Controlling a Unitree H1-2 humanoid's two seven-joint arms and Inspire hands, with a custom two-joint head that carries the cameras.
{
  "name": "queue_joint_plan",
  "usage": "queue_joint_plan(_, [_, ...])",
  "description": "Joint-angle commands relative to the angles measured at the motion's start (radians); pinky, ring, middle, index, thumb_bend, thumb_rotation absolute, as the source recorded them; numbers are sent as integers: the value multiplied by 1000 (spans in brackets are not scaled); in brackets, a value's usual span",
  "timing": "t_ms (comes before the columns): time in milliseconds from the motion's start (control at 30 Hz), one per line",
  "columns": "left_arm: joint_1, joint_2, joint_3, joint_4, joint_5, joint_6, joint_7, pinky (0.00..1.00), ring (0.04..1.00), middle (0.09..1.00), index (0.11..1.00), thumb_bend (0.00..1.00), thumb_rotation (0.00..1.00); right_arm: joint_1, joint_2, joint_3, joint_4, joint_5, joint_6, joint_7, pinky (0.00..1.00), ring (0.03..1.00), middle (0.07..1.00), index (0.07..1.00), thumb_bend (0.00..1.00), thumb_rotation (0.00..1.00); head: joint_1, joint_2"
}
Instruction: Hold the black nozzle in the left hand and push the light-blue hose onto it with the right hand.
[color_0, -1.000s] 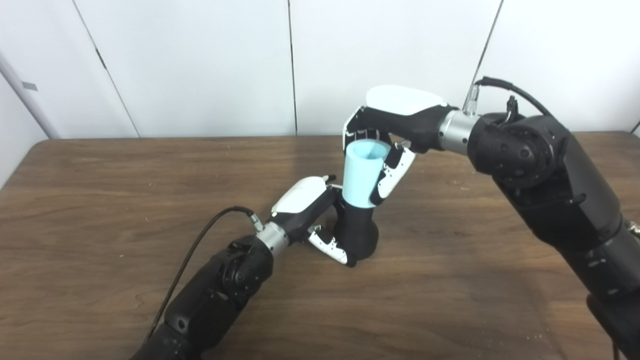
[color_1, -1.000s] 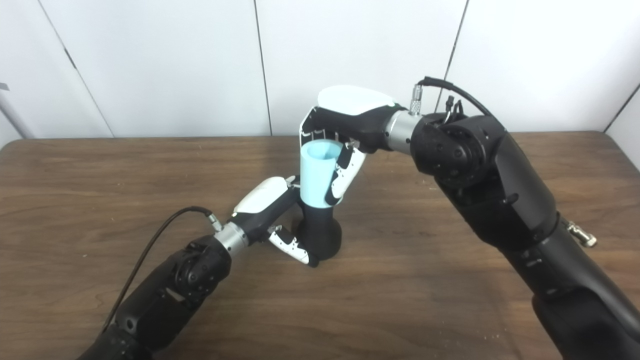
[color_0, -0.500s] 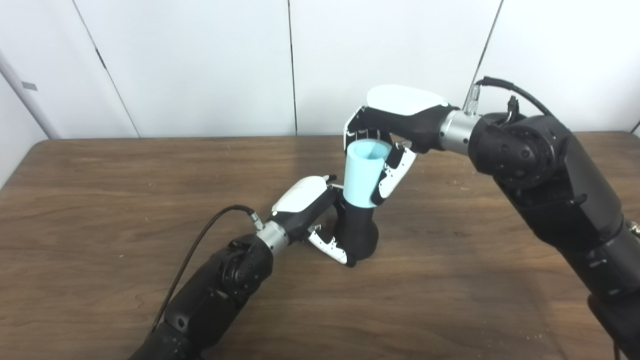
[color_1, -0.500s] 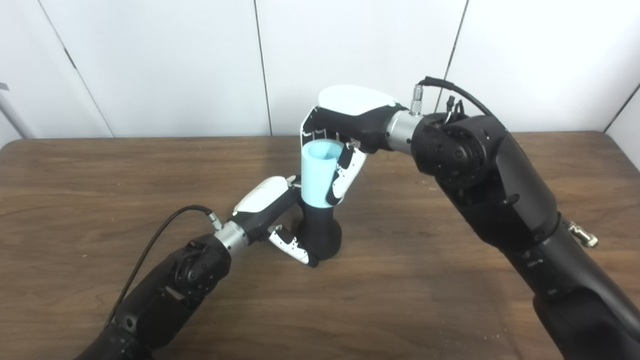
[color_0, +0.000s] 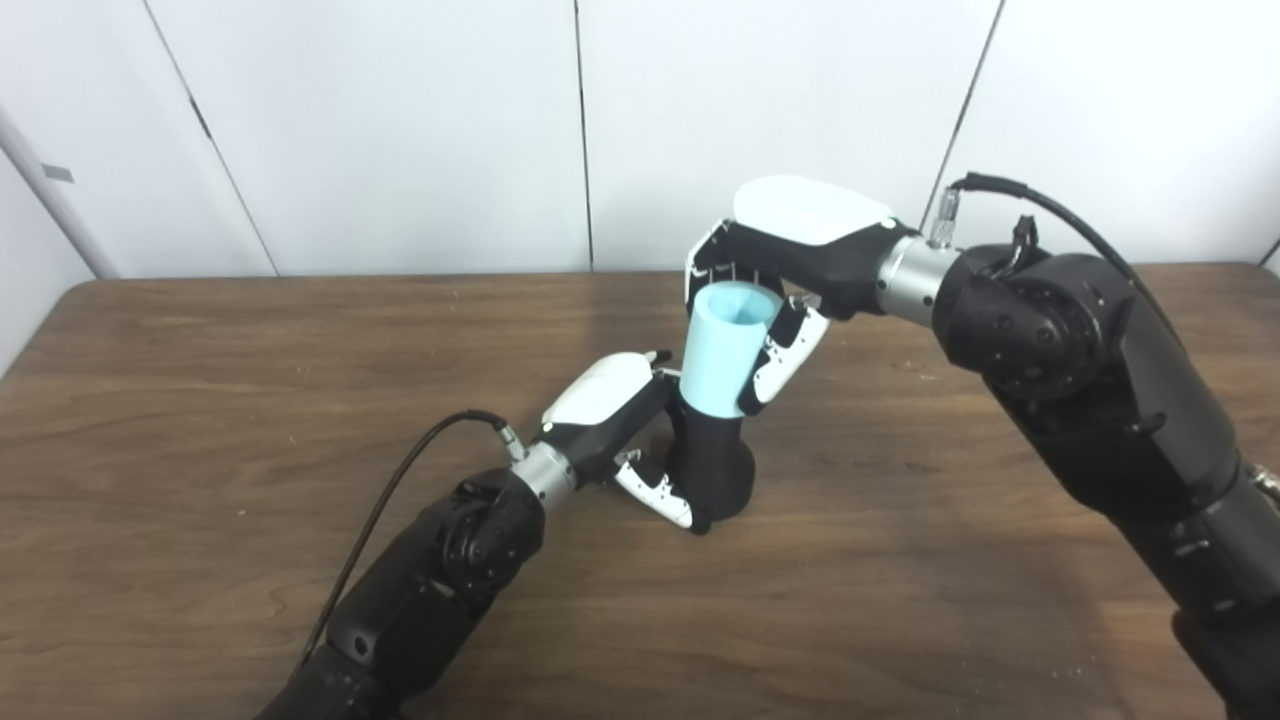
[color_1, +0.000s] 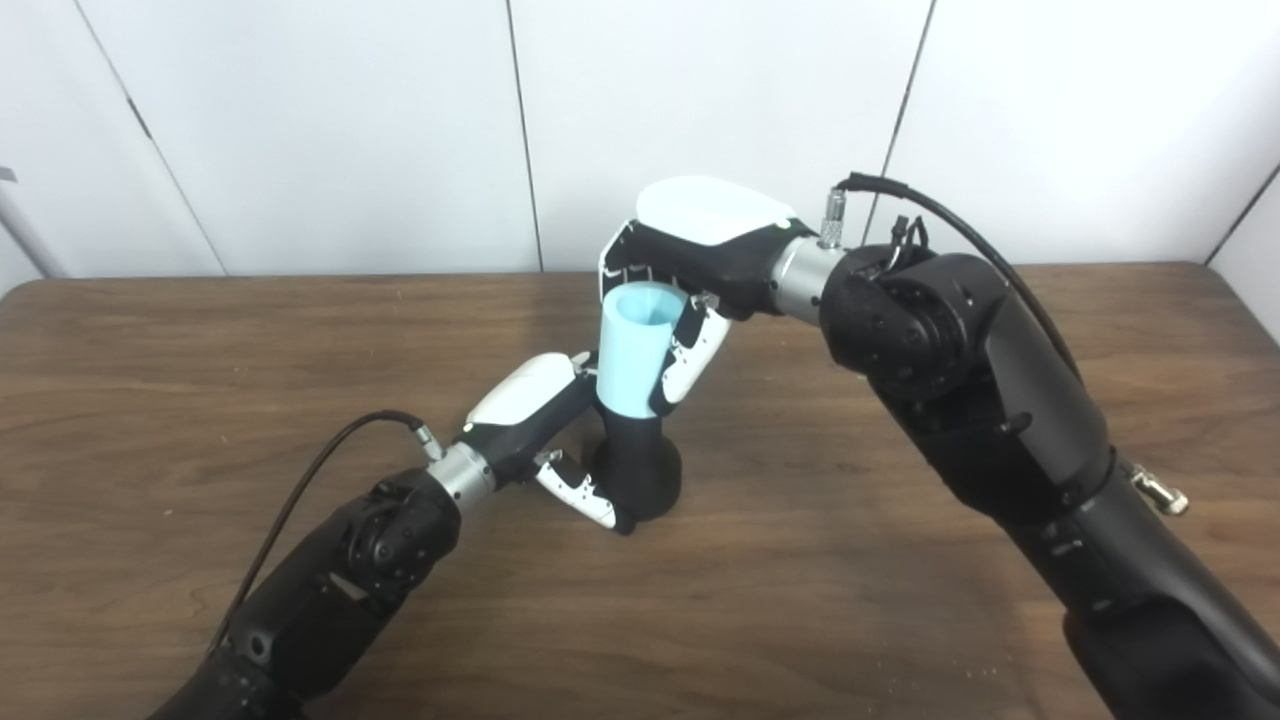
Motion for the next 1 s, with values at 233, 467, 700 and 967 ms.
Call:
queue_joint_plan(233, [56,19,-41,49,39,47,-91,1000,602,493,480,526,0,4,21,38,-17,0,27,35,369,448,479,497,503,0,0,5])
queue_joint_plan(467, [61,22,-42,39,37,50,-97,1000,602,489,482,526,0,-6,29,45,-6,6,11,34,369,444,478,501,502,0,-1,7])
queue_joint_plan(700, [56,26,-42,48,36,41,-99,1000,602,486,484,526,0,-46,27,37,-12,12,12,51,372,447,477,497,502,0,-9,7])
queue_joint_plan(967, [57,25,-39,42,34,42,-99,1000,596,479,487,526,0,7,12,36,-18,1,-20,29,372,456,483,482,503,0,-11,6])
